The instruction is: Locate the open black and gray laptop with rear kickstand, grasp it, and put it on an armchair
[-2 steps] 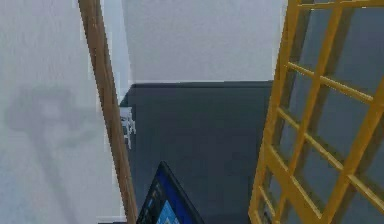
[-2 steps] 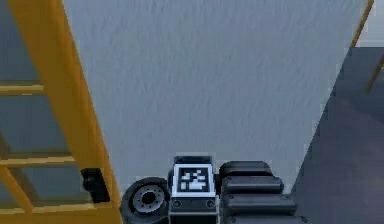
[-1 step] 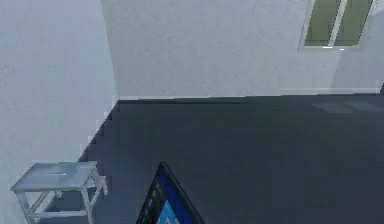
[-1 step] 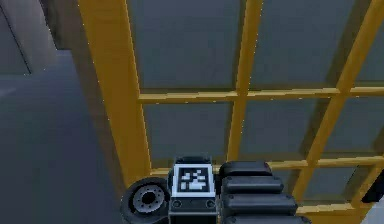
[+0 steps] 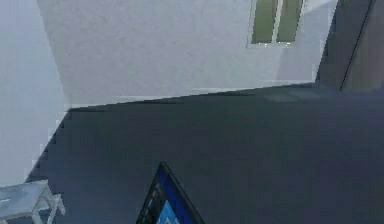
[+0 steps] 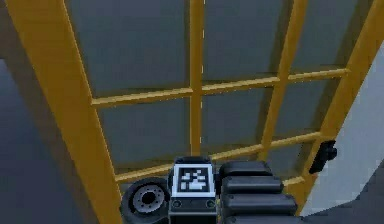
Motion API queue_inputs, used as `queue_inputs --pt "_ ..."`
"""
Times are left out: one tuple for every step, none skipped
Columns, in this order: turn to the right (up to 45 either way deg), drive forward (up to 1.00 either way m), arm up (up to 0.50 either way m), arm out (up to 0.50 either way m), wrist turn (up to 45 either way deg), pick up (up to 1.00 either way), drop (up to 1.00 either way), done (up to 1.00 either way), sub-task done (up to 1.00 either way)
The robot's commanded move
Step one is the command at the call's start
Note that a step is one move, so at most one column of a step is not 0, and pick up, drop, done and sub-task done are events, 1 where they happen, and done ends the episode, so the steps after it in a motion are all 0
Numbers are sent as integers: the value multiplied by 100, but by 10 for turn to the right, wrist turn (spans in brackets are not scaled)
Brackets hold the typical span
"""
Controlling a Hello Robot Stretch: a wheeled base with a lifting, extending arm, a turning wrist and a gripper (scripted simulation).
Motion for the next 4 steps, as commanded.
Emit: queue_inputs --pt "0 20 0 0 0 0 0 0 0" --pt "240 0 0 0 0 0 0 0 0" --pt "30 0 0 0 0 0 0 0 0" --pt "0 45 0 0 0 0 0 0 0"
